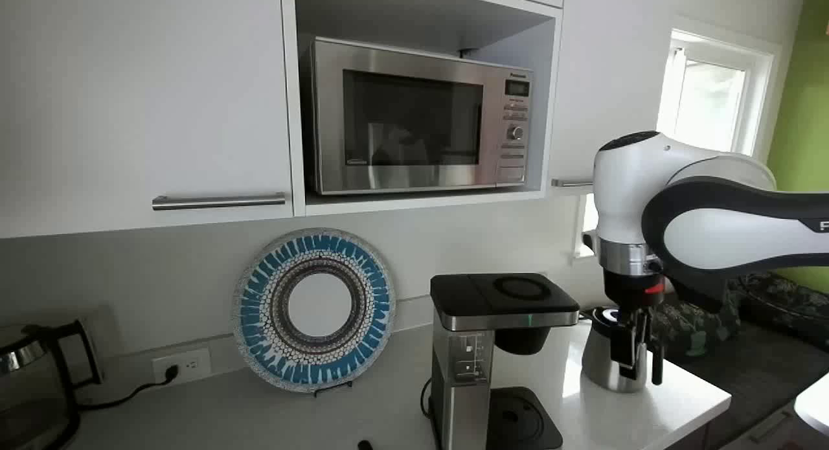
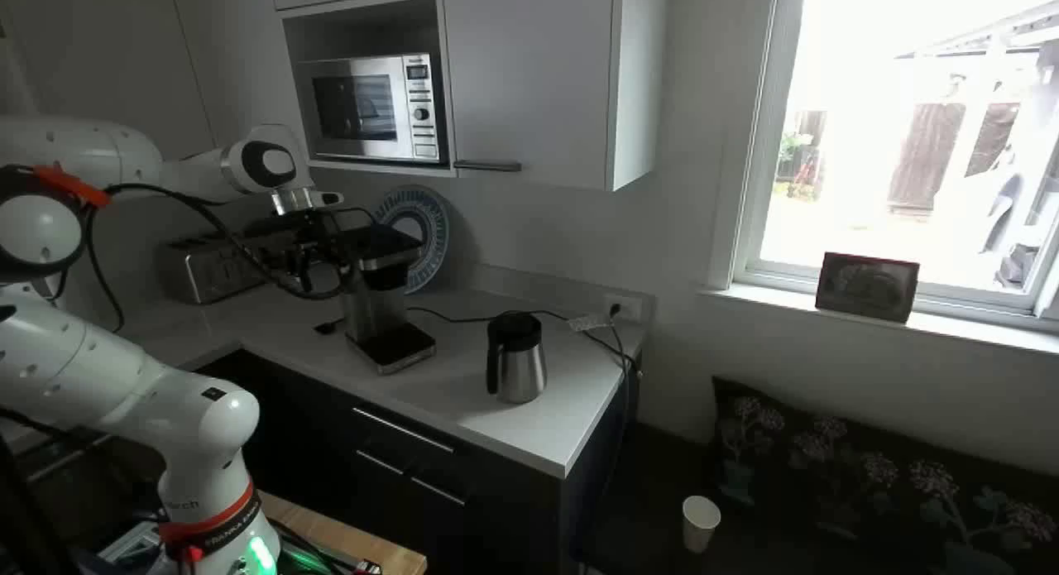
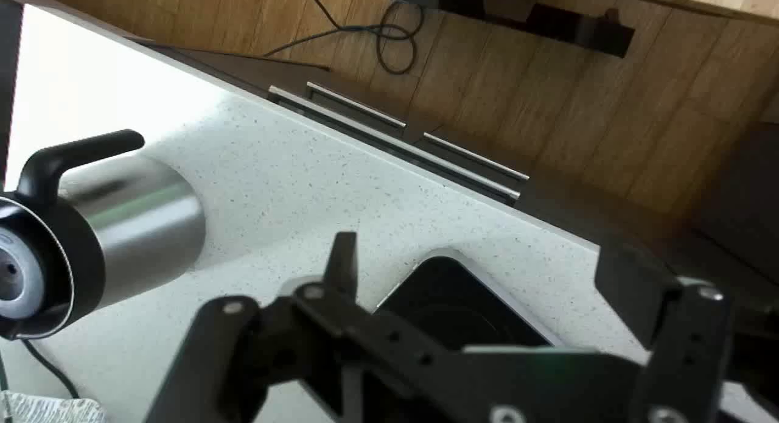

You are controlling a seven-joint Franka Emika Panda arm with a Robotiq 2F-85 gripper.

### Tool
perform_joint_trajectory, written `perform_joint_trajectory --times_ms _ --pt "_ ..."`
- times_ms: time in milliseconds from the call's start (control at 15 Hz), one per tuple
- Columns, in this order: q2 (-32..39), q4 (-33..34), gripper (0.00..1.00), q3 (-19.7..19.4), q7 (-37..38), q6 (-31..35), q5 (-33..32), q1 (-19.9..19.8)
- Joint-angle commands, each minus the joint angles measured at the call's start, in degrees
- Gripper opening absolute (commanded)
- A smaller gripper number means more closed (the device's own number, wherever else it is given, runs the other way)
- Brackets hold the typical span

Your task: Turn the kettle around making the handle face the coffee machine

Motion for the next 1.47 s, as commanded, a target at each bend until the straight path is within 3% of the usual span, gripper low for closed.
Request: perform_joint_trajectory --times_ms 0,533,933,1200,1400 --pt "0.2 0.2 1.00 -1.1 0.7 -0.3 -0.6 1.4" --pt "2.1 0.6 1.00 -1.8 0.8 -0.6 -1.7 0.2" --pt "6.0 2.1 1.00 -8.1 -6.4 -1.0 -5.4 -1.5" --pt "8.8 3.9 1.00 -12.0 -6.7 -2.0 -8.0 -4.5" --pt "10.6 4.2 1.00 -15.6 -8.0 1.1 -9.4 -6.9"
